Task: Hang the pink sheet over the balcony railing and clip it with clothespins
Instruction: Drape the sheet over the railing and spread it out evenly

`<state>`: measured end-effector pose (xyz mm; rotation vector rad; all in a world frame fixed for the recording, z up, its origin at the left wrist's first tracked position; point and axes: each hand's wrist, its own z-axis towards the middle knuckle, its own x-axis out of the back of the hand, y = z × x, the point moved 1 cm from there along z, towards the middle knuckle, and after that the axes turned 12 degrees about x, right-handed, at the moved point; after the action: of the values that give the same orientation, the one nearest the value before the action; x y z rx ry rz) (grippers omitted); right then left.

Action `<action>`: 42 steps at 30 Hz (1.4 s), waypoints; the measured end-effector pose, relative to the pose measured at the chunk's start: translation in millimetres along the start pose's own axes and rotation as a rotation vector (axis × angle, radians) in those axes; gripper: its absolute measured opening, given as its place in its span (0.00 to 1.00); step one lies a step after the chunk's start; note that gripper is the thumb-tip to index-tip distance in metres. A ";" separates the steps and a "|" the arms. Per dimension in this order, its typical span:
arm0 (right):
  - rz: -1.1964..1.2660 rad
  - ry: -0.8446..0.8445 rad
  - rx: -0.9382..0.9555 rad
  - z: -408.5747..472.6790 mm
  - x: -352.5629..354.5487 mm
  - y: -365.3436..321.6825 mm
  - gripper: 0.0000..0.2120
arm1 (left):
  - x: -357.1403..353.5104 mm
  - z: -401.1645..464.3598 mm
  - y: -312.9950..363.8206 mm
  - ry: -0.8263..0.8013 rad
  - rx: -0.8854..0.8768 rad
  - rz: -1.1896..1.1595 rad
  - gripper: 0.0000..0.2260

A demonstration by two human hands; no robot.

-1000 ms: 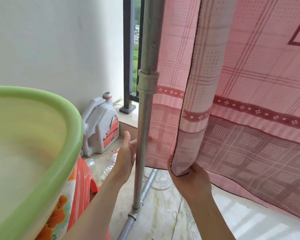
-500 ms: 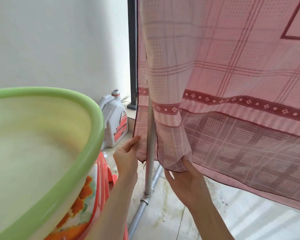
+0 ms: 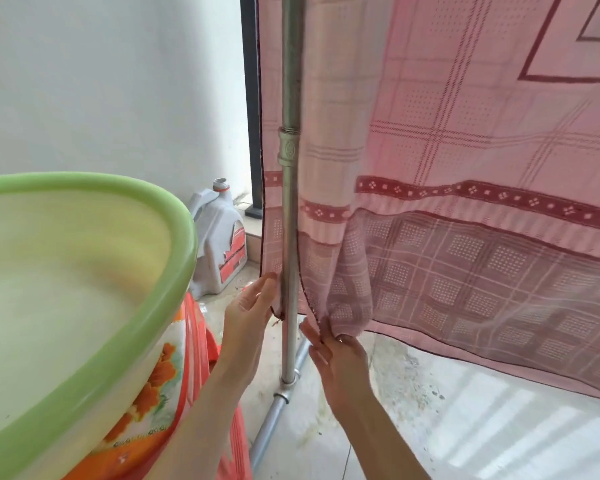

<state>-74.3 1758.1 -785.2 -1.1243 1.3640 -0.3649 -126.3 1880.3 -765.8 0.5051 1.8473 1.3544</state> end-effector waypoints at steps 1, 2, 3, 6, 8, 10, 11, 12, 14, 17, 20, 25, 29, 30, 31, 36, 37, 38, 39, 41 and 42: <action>-0.011 0.020 -0.009 3.7 -5.2 3.5 0.07 | 1.5 -0.5 0.9 -0.022 -0.002 0.022 0.20; -0.034 0.034 -0.006 8.2 -7.0 6.9 0.08 | 2.3 -1.8 1.9 -0.037 0.000 0.037 0.18; -0.077 0.051 0.007 11.0 -10.2 9.9 0.09 | 3.0 -3.3 2.7 -0.039 -0.004 0.054 0.15; -0.187 0.099 0.022 15.3 -15.5 24.0 0.09 | 5.1 -2.8 1.8 0.040 -0.028 0.138 0.08; -0.202 0.093 0.007 16.9 -21.3 35.7 0.07 | 3.9 -1.6 3.9 0.085 -0.079 0.213 0.05; -0.204 0.077 -0.004 18.0 -30.4 45.8 0.06 | 2.8 -1.4 6.4 0.060 -0.133 0.308 0.03; -0.199 0.079 -0.011 18.7 -34.0 49.8 0.06 | 3.2 -1.3 7.1 0.049 -0.145 0.343 0.04; -0.195 0.087 -0.015 19.3 -36.1 53.0 0.07 | 4.2 -0.8 7.2 0.055 -0.157 0.365 0.03; -0.205 0.098 -0.013 20.6 -37.5 56.1 0.08 | 5.4 0.6 6.9 0.107 -0.188 0.386 0.04; -0.224 0.096 -0.015 22.6 -34.1 56.2 0.09 | 2.0 3.0 8.3 0.146 -0.181 0.406 0.08; -0.241 0.051 -0.051 22.2 -27.8 52.4 0.06 | 0.5 6.8 10.2 0.217 -0.175 0.396 0.09; -0.128 -0.135 -0.128 23.9 -5.9 28.7 0.02 | -2.2 11.4 13.1 0.310 -0.205 0.440 0.11; 0.093 -0.134 -0.024 38.1 27.6 -13.9 0.14 | -5.3 15.7 12.9 0.344 -0.212 0.449 0.14; 0.168 -0.096 0.006 40.9 36.4 -23.8 0.13 | -6.4 16.6 12.2 0.348 -0.208 0.444 0.12; 0.238 -0.063 0.030 44.1 45.1 -32.0 0.11 | -7.8 17.3 11.8 0.352 -0.203 0.437 0.11; 0.273 -0.005 0.139 54.1 69.3 -68.9 0.10 | -10.9 22.0 14.1 0.371 -0.228 0.428 0.16; 0.246 0.011 0.149 56.2 75.1 -73.6 0.12 | -11.0 23.1 14.8 0.374 -0.233 0.438 0.16; 0.228 0.031 0.151 56.9 80.7 -75.6 0.12 | -11.0 24.3 15.5 0.377 -0.238 0.449 0.16; 0.217 0.061 0.146 57.6 87.7 -73.3 0.10 | -11.0 25.2 15.5 0.380 -0.242 0.456 0.16; 0.180 0.133 0.109 57.0 98.2 -60.0 0.05 | -10.2 27.1 15.0 0.378 -0.254 0.455 0.15; 0.151 0.145 0.093 56.3 100.1 -51.8 0.03 | -9.7 28.1 14.5 0.377 -0.258 0.456 0.14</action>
<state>20.3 1679.5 -812.4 -0.9258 1.5338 -0.4018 -100.4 1896.1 -752.7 0.5876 1.8737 2.0830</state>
